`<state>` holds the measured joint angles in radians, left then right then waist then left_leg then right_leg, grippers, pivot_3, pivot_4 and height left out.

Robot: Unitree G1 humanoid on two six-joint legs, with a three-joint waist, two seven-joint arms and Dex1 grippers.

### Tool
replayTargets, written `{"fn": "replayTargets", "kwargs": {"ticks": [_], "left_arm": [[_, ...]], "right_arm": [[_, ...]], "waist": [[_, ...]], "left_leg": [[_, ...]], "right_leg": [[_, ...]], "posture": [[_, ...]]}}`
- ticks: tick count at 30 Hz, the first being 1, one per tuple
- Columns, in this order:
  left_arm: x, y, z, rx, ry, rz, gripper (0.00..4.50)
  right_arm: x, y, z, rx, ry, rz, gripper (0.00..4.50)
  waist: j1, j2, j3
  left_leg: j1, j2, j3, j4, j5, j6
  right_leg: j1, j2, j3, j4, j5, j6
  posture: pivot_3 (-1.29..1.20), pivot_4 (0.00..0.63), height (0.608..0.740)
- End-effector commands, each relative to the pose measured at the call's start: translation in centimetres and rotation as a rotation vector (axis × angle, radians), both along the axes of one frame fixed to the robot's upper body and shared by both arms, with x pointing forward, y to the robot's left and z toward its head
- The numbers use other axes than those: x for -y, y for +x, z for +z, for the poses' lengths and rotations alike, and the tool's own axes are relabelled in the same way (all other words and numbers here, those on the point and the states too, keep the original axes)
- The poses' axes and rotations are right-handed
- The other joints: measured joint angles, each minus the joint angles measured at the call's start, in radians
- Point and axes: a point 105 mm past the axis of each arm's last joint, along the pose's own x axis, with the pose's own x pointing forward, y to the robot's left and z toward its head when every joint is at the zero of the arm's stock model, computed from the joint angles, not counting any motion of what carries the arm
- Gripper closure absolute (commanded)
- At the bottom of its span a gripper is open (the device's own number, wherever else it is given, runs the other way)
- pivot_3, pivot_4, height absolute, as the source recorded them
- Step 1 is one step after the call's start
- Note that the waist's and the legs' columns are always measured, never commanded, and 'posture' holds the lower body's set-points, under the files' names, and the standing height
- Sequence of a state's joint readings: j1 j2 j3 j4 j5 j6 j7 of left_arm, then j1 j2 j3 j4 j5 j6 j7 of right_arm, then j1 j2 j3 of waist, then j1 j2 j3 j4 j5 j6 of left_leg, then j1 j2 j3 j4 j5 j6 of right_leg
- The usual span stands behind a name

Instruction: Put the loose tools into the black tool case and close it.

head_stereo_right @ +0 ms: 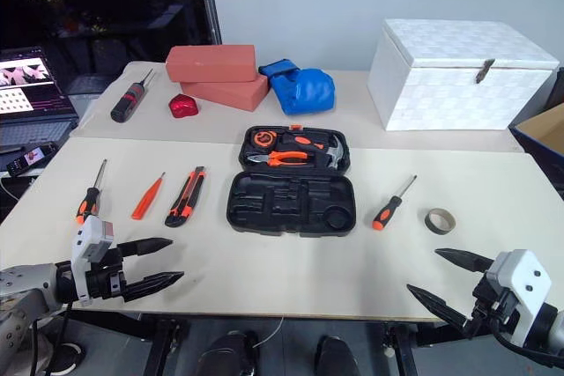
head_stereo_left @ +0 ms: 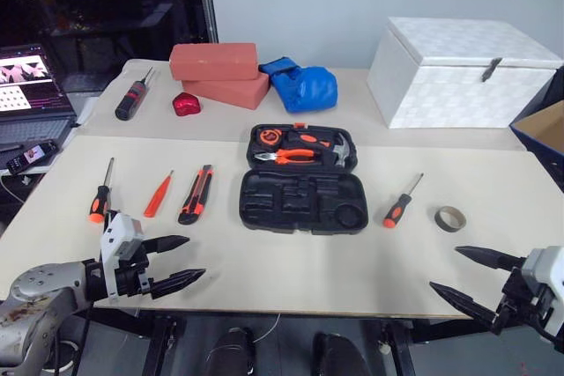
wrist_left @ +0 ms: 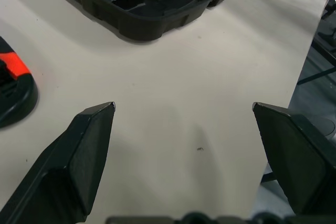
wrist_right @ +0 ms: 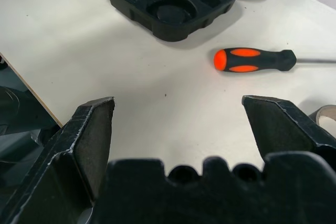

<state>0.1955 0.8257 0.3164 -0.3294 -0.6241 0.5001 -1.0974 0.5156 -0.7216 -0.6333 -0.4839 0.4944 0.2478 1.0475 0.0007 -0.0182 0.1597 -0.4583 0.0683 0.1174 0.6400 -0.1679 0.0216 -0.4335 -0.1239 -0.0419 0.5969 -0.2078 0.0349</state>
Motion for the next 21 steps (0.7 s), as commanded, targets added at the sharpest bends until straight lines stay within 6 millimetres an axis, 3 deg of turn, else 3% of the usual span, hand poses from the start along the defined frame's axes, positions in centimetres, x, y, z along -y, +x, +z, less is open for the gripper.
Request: {"fn": "replayTargets", "kwargs": {"ticks": [1,6,8,12,15,21], "left_arm": [[-0.9,1.5,1.4,0.086,-0.016,0.124,0.0],[-4.6,5.7,3.5,0.193,-0.117,0.582,0.0],[-7.9,7.0,3.7,0.213,0.002,0.816,0.0],[-12.0,7.7,4.1,0.1,0.115,1.052,0.0],[-13.7,8.0,4.7,0.062,0.219,1.093,0.0],[-14.8,9.3,2.7,-0.126,0.256,1.116,0.0]], "right_arm": [[-0.6,0.9,1.4,0.118,0.052,0.007,0.01],[-4.6,2.5,3.6,0.216,0.203,0.135,0.01],[-7.2,2.2,5.2,0.237,0.256,0.268,0.01],[-10.1,1.9,6.7,0.232,0.259,0.44,0.01],[-11.6,2.0,7.2,0.224,0.227,0.537,0.01],[-12.8,2.9,8.5,0.268,0.229,0.579,0.01]], "waist": [[0.001,0.0,0.0],[0.0,-0.001,0.0],[0.002,-0.002,0.0],[0.006,-0.006,0.003],[0.009,-0.011,0.005],[0.02,-0.012,0.005]], "left_leg": [[0.001,0.0,0.0,0.0,0.0,0.0],[0.003,-0.003,-0.002,0.002,0.001,0.0],[0.003,-0.004,-0.002,0.003,0.001,0.001],[0.006,-0.008,-0.004,0.003,0.002,0.002],[0.007,-0.007,-0.005,0.003,0.001,0.0],[0.012,-0.007,-0.004,0.003,-0.001,-0.003]], "right_leg": [[0.0,0.0,0.0,0.0,0.0,0.0],[0.003,0.0,0.0,0.003,0.002,0.002],[0.008,0.0,0.0,0.006,0.002,0.001],[0.007,0.0,0.0,0.014,0.001,0.001],[0.008,0.0,-0.001,0.015,-0.004,0.002],[0.009,-0.003,-0.002,0.014,-0.006,0.001]], "posture": [[0.0,0.15,0.74],[0.0,0.15,0.74],[0.0,0.15,0.74],[0.0,0.15,0.74],[0.0,0.15,0.74],[0.0,0.15,0.74]]}}
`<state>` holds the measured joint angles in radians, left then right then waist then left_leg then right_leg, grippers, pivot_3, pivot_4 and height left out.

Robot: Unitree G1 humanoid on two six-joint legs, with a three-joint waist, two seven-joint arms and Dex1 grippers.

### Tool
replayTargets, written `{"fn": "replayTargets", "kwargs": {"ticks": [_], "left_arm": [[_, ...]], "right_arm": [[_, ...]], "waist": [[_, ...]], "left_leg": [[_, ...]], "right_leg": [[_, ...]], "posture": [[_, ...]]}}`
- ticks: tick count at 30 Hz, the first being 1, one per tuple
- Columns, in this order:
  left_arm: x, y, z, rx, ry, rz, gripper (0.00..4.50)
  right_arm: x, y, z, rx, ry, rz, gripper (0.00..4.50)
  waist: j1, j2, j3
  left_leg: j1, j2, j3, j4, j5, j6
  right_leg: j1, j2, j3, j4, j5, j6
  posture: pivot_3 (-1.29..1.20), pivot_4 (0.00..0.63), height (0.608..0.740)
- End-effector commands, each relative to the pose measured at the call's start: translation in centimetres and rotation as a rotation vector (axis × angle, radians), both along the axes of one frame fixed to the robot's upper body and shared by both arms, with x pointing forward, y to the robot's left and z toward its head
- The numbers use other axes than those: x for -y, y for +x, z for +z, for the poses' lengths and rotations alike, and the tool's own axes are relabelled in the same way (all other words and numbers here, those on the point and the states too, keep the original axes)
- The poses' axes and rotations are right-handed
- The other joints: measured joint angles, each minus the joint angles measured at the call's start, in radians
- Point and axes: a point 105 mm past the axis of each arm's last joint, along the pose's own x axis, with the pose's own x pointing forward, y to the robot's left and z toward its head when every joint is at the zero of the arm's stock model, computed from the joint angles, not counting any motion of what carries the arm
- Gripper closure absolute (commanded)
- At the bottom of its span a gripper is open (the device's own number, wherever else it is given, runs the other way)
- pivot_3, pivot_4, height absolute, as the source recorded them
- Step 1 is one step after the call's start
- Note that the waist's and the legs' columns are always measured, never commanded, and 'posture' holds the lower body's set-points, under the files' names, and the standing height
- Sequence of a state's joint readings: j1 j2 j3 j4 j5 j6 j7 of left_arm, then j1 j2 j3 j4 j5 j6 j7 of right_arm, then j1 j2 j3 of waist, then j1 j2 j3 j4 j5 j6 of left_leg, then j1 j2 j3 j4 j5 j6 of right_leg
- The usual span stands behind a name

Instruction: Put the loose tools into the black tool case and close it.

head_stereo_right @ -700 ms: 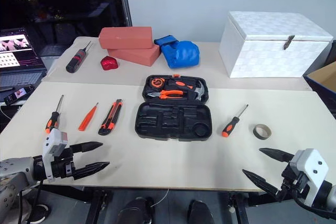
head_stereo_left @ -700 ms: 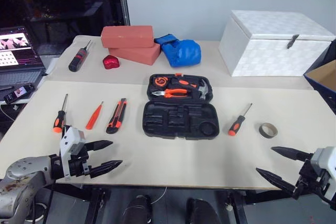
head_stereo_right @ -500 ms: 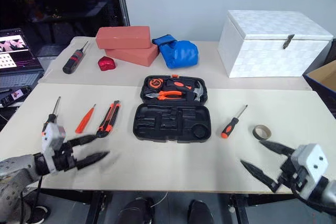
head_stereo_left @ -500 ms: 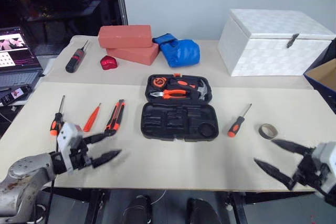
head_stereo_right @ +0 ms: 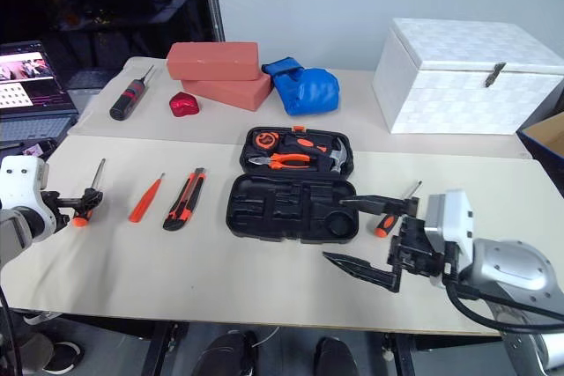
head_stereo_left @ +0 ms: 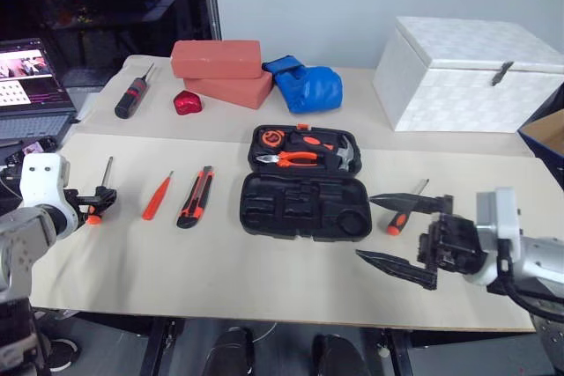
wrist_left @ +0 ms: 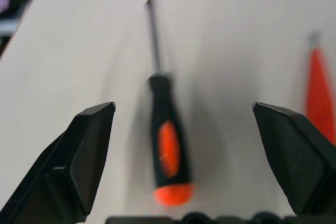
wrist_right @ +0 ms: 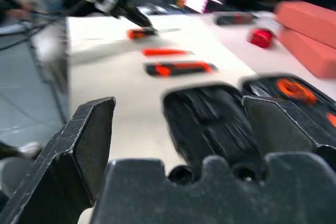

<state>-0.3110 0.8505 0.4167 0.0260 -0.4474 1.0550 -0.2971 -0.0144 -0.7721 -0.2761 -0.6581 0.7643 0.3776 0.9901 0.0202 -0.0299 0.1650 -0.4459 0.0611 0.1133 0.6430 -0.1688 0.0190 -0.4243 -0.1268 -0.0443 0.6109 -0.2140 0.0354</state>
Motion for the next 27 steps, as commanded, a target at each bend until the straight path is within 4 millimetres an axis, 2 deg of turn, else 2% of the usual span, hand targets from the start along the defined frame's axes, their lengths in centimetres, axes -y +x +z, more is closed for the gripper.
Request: {"fn": "replayTargets", "kwargs": {"ticks": [1,4,8,9,10,13,15,17,19,20,21,23,25,27], "left_arm": [[-0.8,0.8,-0.4,-0.042,0.005,0.02,0.0],[-0.8,1.4,-1.0,-0.049,-0.017,0.004,0.73],[-0.9,1.6,-1.0,-0.031,-0.024,-0.013,2.1],[-0.6,1.6,-0.6,-0.006,-0.042,-0.041,2.29],[-0.2,1.5,-0.2,0.018,-0.044,-0.076,2.69],[2.0,0.7,1.9,0.104,0.078,-0.263,3.6],[4.4,0.4,4.2,0.24,0.111,-0.427,3.6],[8.1,-0.5,5.5,0.242,0.076,-0.671,3.6],[11.6,-1.2,5.7,0.205,0.162,-0.908,3.6],[14.4,-1.6,5.6,0.194,0.207,-1.077,3.6],[16.1,-2.0,5.5,0.183,0.234,-1.19,3.6],[18.1,-1.7,5.2,0.176,0.288,-1.312,3.6],[21.9,0.5,4.8,0.182,0.34,-1.469,3.6],[24.3,2.1,4.5,0.173,0.382,-1.561,3.6]], "right_arm": [[-0.5,0.2,0.8,0.031,-0.011,0.01,0.01],[-0.6,0.4,0.8,0.037,-0.03,-0.002,0.0],[-0.5,0.6,0.7,0.029,-0.033,-0.022,0.0],[-0.4,0.6,0.7,0.024,-0.029,-0.032,0.0],[-0.2,0.7,0.6,0.02,-0.027,-0.049,0.0],[0.6,0.7,0.1,0.019,-0.024,-0.129,0.0],[1.0,0.4,-0.2,0.008,-0.004,-0.171,0.0],[1.5,0.0,-0.4,-0.026,0.034,-0.223,0.0],[1.8,-0.4,-0.3,-0.043,0.075,-0.266,0.0],[2.1,-0.7,-0.2,-0.052,0.089,-0.289,0.0],[2.2,-0.9,-0.1,-0.057,0.097,-0.304,0.0],[2.6,-1.0,-0.2,-0.062,0.084,-0.349,0.0],[3.9,-1.6,-1.0,-0.074,0.021,-0.422,0.0],[4.4,-1.8,-1.4,-0.083,-0.002,-0.455,0.0]], "waist": [[0.001,-0.001,0.0],[0.001,-0.005,0.001],[0.0,-0.005,0.001],[-0.001,-0.005,0.001],[-0.001,-0.005,0.001],[-0.003,-0.006,0.001],[-0.002,-0.007,0.001],[0.005,-0.007,0.001],[0.008,-0.007,0.001],[0.009,-0.007,0.0],[0.014,-0.004,-0.001],[0.02,-0.001,-0.003],[0.028,0.001,-0.004],[0.042,0.001,-0.004]], "left_leg": [[0.0,0.0,0.0,0.0,0.0,0.0],[-0.001,0.0,0.001,0.0,0.0,0.0],[-0.002,0.0,0.001,0.0,0.0,0.0],[-0.002,0.0,0.001,0.0,0.0,0.0],[-0.002,0.0,0.001,0.0,0.0,0.0],[-0.003,0.001,0.001,0.0,0.0,0.0],[-0.005,0.003,0.001,0.0,0.0,0.0],[-0.009,0.003,0.001,0.0,0.0,0.0],[-0.01,0.003,0.001,0.0,0.0,-0.001],[-0.01,0.003,0.002,0.0,0.0,-0.001],[-0.01,0.003,0.003,0.0,0.0,-0.001],[-0.01,0.001,0.005,0.0,0.0,-0.001],[-0.009,-0.001,0.006,0.0,0.001,-0.001],[-0.009,-0.003,0.005,0.002,0.001,-0.001]], "right_leg": [[-0.001,0.0,0.0,0.0,0.0,0.0],[-0.001,0.0,-0.001,0.0,0.003,-0.005],[0.0,0.0,-0.001,0.001,0.005,-0.008],[0.0,0.0,-0.001,0.001,0.005,-0.008],[0.0,0.0,-0.001,0.001,0.005,-0.008],[0.0,0.0,-0.001,0.0,0.005,-0.008],[-0.001,-0.001,-0.001,0.0,0.004,-0.008],[-0.004,-0.001,-0.002,0.0,0.005,-0.008],[-0.008,-0.001,-0.003,0.0,0.005,-0.008],[-0.01,-0.001,-0.003,0.0,0.005,-0.008],[-0.009,-0.001,-0.003,0.0,0.005,-0.008],[-0.009,-0.002,-0.002,0.0,0.005,-0.008],[-0.004,-0.002,-0.001,0.0,0.005,-0.006],[0.0,0.001,-0.003,0.0,0.001,-0.002]], "posture": [[0.0,0.15,0.74],[0.0,0.15,0.74],[0.0,0.15,0.74],[0.0,0.15,0.74],[0.0,0.15,0.74],[0.0,0.15,0.74],[0.0,0.15,0.74],[0.0,0.15,0.74],[0.0,0.15,0.74],[0.0,0.15,0.74],[0.0,0.15,0.74],[0.0,0.15,0.74],[0.0,0.15,0.74],[0.0,0.15,0.74]]}}
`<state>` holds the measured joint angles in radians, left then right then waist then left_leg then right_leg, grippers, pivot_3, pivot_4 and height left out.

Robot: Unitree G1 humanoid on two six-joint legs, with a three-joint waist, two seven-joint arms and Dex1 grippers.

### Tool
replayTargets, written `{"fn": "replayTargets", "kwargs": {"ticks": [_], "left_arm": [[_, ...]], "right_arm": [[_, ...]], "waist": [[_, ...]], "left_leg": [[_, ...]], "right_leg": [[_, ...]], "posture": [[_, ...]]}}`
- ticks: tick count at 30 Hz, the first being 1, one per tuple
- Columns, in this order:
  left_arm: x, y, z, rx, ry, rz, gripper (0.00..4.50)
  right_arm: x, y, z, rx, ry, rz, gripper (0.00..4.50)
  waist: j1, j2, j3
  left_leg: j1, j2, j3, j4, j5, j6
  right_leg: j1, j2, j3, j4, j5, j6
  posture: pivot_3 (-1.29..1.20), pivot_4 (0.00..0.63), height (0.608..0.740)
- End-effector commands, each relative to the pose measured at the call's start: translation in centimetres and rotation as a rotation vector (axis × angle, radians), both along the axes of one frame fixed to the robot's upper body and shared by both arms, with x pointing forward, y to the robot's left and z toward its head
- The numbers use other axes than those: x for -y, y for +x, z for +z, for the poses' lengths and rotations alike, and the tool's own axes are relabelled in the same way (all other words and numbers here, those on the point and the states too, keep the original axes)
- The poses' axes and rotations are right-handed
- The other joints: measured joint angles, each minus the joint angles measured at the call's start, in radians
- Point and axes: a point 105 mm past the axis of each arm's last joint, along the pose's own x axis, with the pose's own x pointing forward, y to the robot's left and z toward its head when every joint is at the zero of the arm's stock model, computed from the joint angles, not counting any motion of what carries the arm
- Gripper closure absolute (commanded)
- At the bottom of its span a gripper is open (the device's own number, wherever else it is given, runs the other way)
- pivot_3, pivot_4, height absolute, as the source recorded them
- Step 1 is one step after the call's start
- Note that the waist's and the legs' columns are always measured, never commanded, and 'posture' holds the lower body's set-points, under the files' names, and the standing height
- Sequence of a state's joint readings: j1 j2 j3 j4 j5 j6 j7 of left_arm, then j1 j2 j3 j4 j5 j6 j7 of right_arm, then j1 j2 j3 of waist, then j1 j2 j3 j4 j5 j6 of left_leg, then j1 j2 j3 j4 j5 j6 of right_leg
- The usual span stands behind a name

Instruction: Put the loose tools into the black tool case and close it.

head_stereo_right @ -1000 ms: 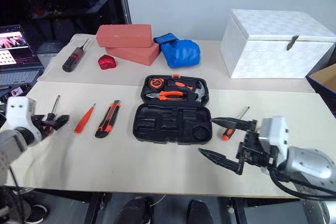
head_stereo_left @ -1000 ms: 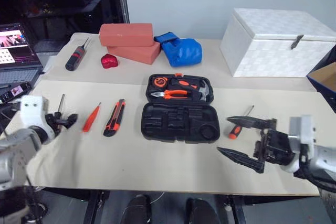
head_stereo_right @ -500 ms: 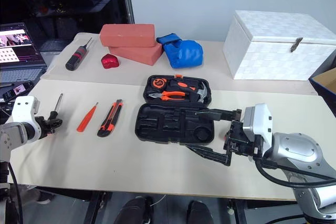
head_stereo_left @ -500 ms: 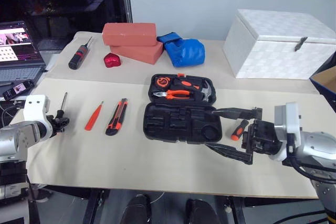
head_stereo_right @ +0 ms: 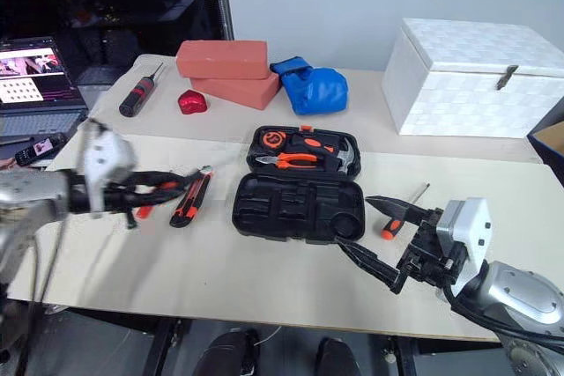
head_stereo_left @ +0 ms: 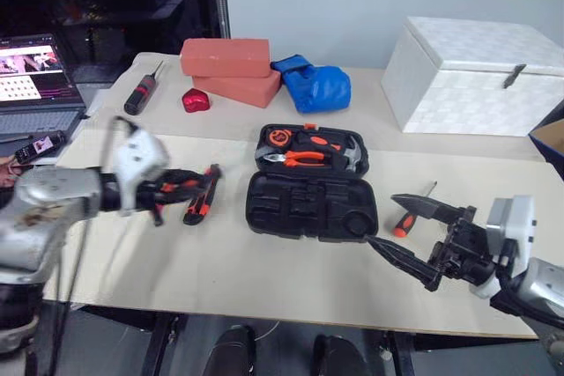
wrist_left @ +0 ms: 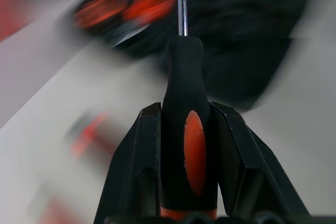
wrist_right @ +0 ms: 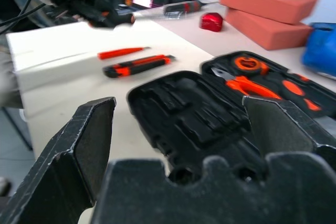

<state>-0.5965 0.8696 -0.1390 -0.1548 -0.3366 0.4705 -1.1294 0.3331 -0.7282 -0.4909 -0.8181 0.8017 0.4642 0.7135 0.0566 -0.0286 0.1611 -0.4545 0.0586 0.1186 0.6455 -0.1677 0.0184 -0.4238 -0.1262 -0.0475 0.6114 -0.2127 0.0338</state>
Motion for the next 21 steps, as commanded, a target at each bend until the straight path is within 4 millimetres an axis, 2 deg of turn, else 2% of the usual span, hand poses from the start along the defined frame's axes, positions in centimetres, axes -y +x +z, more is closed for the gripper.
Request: {"fn": "replayTargets", "kwargs": {"ticks": [1,4,8,14,21], "left_arm": [[3.7,3.2,-0.9,0.052,0.135,-0.134,3.6],[6.1,5.4,-2.0,0.083,0.235,-0.2,3.6],[7.6,7.5,-2.8,0.066,0.309,-0.205,3.6],[6.9,10.0,-3.9,0.084,0.409,-0.133,3.6],[6.6,10.4,-4.2,0.077,0.448,-0.134,3.6]], "right_arm": [[1.1,-0.3,0.4,0.028,-0.058,-0.07,0.0],[2.2,-0.3,-0.4,0.006,-0.078,-0.109,0.0],[2.9,-0.7,-0.6,0.003,-0.068,-0.139,0.0],[2.8,-1.2,-0.3,0.023,-0.08,-0.163,0.0],[2.2,-1.5,-0.5,0.028,-0.074,-0.177,0.0]], "waist": [[0.01,0.0,0.0],[0.002,-0.001,0.0],[-0.02,-0.002,0.001],[-0.019,-0.002,0.001],[-0.018,-0.002,0.001]], "left_leg": [[-0.001,0.0,-0.001,0.002,0.0,0.0],[-0.004,0.001,-0.003,0.008,0.002,0.003],[-0.006,0.0,-0.006,0.015,0.0,0.016],[-0.007,0.0,-0.006,0.015,-0.001,0.018],[-0.007,0.0,-0.007,0.016,-0.001,0.018]], "right_leg": [[0.001,0.002,-0.001,0.0,0.0,0.0],[0.0,0.004,0.001,0.0,0.001,0.003],[0.001,0.004,0.004,0.001,0.001,0.004],[0.0,0.004,0.005,0.0,0.001,0.006],[0.001,0.003,0.005,0.0,0.0,0.008]], "posture": [[0.0,0.15,0.74],[0.0,0.15,0.74],[0.0,0.15,0.74],[0.0,0.15,0.74],[0.0,0.15,0.74]]}}
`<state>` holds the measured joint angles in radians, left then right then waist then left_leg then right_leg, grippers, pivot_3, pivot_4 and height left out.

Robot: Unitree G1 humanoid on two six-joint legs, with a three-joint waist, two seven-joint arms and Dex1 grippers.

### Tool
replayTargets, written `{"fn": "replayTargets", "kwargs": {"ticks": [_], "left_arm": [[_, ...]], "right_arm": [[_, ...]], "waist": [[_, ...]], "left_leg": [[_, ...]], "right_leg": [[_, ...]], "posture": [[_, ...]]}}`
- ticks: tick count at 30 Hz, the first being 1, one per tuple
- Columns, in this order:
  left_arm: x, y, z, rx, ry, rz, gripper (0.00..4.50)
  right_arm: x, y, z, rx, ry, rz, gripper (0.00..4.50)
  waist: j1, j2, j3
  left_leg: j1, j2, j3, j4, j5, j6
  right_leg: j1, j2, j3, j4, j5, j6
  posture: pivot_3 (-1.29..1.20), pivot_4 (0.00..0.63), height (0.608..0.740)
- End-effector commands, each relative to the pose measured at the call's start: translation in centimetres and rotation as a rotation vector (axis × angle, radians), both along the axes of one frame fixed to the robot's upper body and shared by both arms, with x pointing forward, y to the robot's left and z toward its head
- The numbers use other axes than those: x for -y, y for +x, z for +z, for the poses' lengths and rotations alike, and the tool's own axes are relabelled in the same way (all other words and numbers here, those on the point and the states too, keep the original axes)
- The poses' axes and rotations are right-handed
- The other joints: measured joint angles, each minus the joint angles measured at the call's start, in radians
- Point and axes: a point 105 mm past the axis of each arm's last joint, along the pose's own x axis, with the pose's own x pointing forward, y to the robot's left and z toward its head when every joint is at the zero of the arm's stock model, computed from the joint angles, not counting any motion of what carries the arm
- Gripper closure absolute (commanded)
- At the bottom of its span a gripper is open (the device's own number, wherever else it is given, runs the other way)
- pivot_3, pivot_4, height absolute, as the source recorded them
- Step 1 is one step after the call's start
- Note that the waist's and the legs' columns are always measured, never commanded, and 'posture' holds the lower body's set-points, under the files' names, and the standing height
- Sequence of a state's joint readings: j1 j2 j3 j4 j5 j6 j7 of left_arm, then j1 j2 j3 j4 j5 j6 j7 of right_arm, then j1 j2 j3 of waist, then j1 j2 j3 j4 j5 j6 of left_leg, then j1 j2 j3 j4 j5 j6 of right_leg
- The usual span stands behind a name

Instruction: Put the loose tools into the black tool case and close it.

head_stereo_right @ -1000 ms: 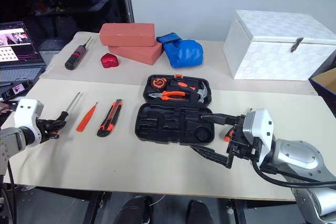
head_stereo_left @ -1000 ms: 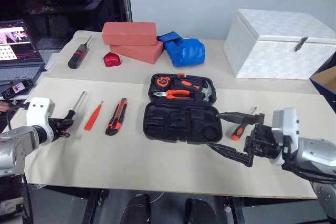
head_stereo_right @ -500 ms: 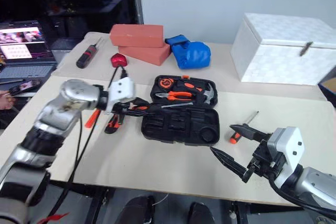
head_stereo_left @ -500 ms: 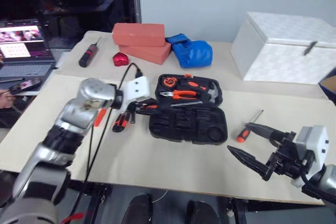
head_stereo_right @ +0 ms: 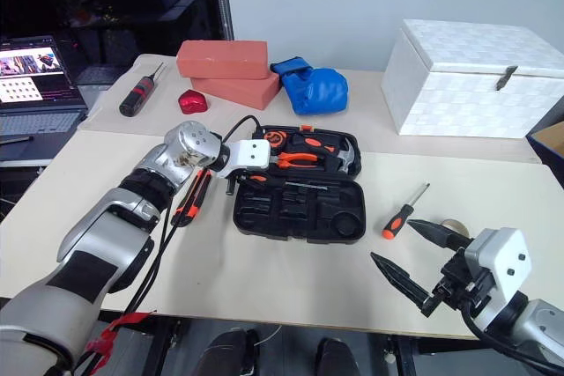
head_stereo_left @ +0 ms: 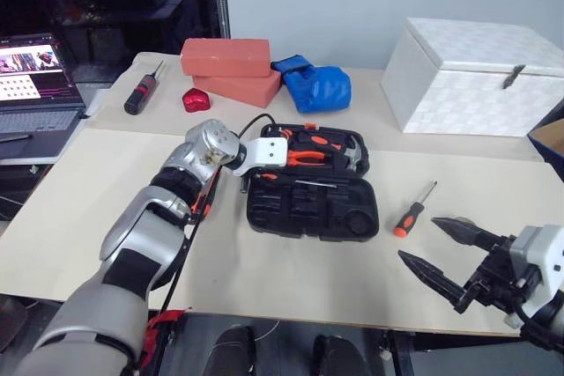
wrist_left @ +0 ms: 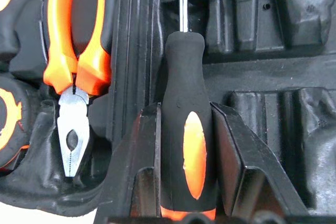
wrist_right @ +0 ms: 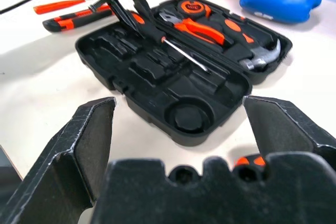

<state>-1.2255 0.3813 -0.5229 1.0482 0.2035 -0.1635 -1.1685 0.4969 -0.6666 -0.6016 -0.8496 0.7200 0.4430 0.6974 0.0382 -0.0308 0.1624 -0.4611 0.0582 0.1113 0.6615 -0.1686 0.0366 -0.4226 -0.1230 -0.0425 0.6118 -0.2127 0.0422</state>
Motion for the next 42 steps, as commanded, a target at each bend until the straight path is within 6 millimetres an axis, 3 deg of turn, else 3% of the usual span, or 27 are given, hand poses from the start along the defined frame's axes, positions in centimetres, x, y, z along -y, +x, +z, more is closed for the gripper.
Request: {"fn": "replayTargets", "kwargs": {"ticks": [1,2,7,9,12,17,18,20,25,28,34,38,41,42], "left_arm": [[-0.3,0.6,0.9,0.032,0.014,0.018,3.6],[-0.2,0.7,1.1,0.032,0.001,0.019,2.62],[0.1,0.3,3.9,-0.046,-0.197,0.032,1.1],[0.0,-0.3,5.2,-0.152,-0.347,0.057,1.1],[0.3,-0.2,5.2,-0.2,-0.496,0.13,1.8],[2.0,0.6,4.1,-0.173,-0.684,0.292,3.77],[2.2,0.8,3.7,-0.17,-0.708,0.328,3.97],[2.6,0.8,1.3,-0.175,-0.674,0.397,4.47],[1.8,-0.3,-4.8,-0.169,-0.478,0.486,4.47],[1.6,-1.1,-6.4,-0.146,-0.423,0.473,4.47],[1.6,-2.1,-6.0,-0.068,-0.475,0.424,4.47],[1.4,-3.0,-1.1,-0.016,-0.746,0.295,4.47],[1.6,-5.3,1.2,-0.08,-0.833,0.174,3.72],[2.0,-6.2,1.5,-0.11,-0.847,0.146,3.29]], "right_arm": [[-0.4,-0.3,0.8,0.055,-0.015,-0.001,0.0],[-0.4,-0.2,0.7,0.056,-0.013,-0.002,0.0],[-0.7,0.0,0.6,0.065,-0.012,0.005,0.0],[-0.8,0.2,0.7,0.079,-0.002,0.004,0.0],[-1.0,0.6,0.7,0.091,0.005,-0.002,0.0],[-1.6,1.4,0.9,0.108,0.022,0.001,0.0],[-1.7,1.6,1.0,0.11,0.023,0.001,0.0],[-1.7,2.1,0.4,0.08,-0.003,-0.014,0.0],[-0.9,3.0,-0.9,0.012,-0.076,-0.067,0.0],[-0.3,3.2,-1.3,-0.024,-0.101,-0.089,0.0],[0.8,3.4,-1.0,-0.025,-0.078,-0.172,0.0],[1.6,4.5,-1.7,-0.08,-0.072,-0.33,0.0],[4.7,5.1,-2.5,-0.13,-0.276,-0.587,0.0],[5.5,5.1,-2.5,-0.14,-0.297,-0.638,0.0]], "waist": [[0.0,0.0,0.0],[-0.001,0.0,0.0],[0.0,0.0,0.0],[0.0,0.0,0.0],[-0.001,0.0,0.0],[0.0,0.001,0.0],[0.0,0.001,0.0],[0.0,0.0,0.0],[-0.001,0.001,-0.001],[-0.005,0.004,-0.006],[-0.022,0.004,-0.017],[-0.028,0.004,-0.021],[-0.027,0.004,-0.02],[-0.026,0.004,-0.02]], "left_leg": [[0.0,0.0,0.0,0.0,0.0,0.0],[0.0,0.0,0.0,0.0,0.0,0.0],[0.001,0.0,0.0,0.0,0.0,0.0],[0.0,0.0,-0.001,0.0,0.0,0.0],[0.0,0.0,-0.002,0.0,0.0,0.001],[0.0,-0.004,-0.003,0.001,0.0,0.001],[0.0,-0.004,-0.003,0.001,0.0,0.001],[0.0,-0.004,-0.003,0.002,0.0,0.002],[0.0,-0.005,-0.002,0.003,0.0,0.002],[0.003,-0.005,-0.002,0.003,0.0,0.001],[0.005,-0.005,-0.004,0.002,-0.001,0.002],[0.005,-0.004,-0.005,0.002,-0.001,0.002],[0.004,-0.005,-0.004,0.002,-0.001,0.002],[0.003,-0.005,-0.004,0.002,-0.001,0.002]], "right_leg": [[0.0,0.0,0.0,0.0,0.0,0.0],[0.0,0.0,0.0,0.0,0.0,0.0],[0.0,0.0,0.0,0.001,0.0,0.0],[0.0,0.0,0.0,0.001,0.0,0.0],[-0.001,0.0,0.001,0.001,0.0,0.0],[0.001,-0.001,0.001,0.003,0.003,0.005],[0.001,-0.001,0.002,0.003,0.003,0.005],[0.001,-0.002,0.002,0.004,0.003,0.005],[0.002,-0.002,0.002,0.004,0.004,0.004],[0.003,-0.002,0.002,0.004,0.003,-0.002],[0.004,-0.002,0.003,0.005,0.002,-0.003],[0.003,-0.002,0.003,0.005,0.002,-0.003],[0.001,-0.004,0.003,0.006,0.003,-0.006],[0.0,-0.004,0.003,0.006,0.003,-0.006]], "posture": [[0.0,0.15,0.74],[0.0,0.15,0.74],[0.0,0.15,0.74],[0.0,0.15,0.74],[0.0,0.15,0.74],[0.0,0.15,0.74],[0.0,0.15,0.74],[0.0,0.15,0.74],[0.0,0.15,0.74],[0.0,0.15,0.74],[0.0,0.15,0.74],[0.0,0.15,0.74],[0.0,0.15,0.74],[0.0,0.15,0.74]]}}
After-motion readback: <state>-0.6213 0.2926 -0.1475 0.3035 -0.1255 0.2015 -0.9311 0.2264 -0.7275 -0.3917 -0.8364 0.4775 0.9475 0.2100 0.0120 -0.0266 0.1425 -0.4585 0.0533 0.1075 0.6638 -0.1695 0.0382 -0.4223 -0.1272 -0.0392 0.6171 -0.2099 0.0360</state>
